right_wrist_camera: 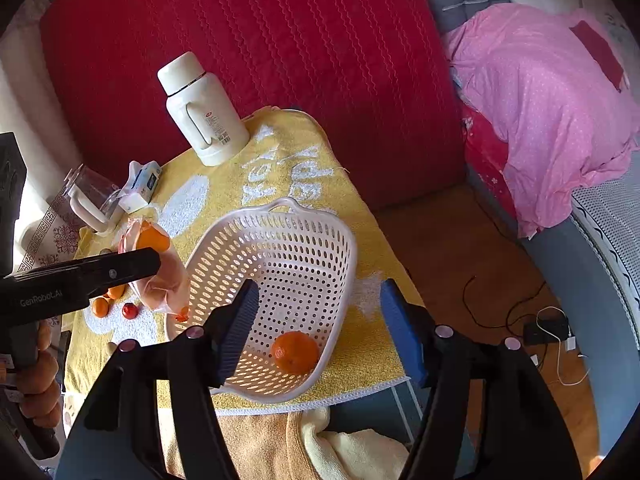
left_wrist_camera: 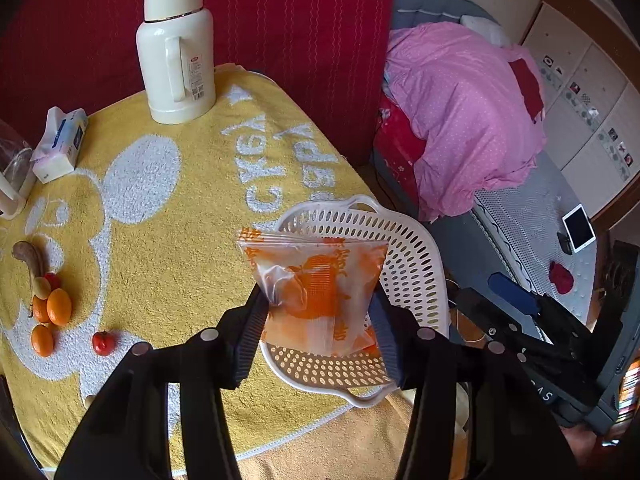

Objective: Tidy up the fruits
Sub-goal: 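Lower the plastic bag into the white basket and open the left tool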

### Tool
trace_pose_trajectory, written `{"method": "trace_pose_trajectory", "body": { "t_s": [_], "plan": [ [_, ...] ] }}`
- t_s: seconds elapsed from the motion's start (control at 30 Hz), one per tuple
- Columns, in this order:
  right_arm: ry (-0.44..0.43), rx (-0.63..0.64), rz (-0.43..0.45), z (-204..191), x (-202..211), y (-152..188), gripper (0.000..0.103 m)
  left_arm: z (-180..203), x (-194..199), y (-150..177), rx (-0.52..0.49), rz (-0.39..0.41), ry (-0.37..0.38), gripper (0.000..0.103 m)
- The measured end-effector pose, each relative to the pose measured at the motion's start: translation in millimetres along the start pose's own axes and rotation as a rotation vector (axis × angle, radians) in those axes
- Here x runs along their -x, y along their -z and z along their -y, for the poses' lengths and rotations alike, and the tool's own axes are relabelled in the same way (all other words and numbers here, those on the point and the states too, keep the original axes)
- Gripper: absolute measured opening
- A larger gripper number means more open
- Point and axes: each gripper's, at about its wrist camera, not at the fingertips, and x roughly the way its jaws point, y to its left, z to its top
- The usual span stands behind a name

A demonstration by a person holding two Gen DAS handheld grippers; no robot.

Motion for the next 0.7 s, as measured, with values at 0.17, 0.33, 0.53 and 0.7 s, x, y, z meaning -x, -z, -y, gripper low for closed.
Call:
{"method": "trace_pose_trajectory", "body": {
  "t_s": [0.17,0.33,0.53,0.7],
  "plan": [
    [-0.014,-0.051,-0.019,9.7,-4.5,2.0,0.081,1.7,3.8,-2.9,-0.001,0.023,0.003,0.080],
    [-0.038,-0.060,-0.025,5.9,-11.0,-1.2,0.084,-11.3,10.4,1.1,0.020,0.023,-0.041,0.082],
    [-0.066,-0.046,-0.037,-8.7,-20.5,-6.7,0.093,-35.6,20.4,12.7,0.081,0.014,-0.080,0.083],
    [-0.061,-0.055,-0.090,-24.5,-33.2,-11.2,0.098,-53.4,30.6,23.2,0.116,0.018,-0.113,0.089]
  ]
}}
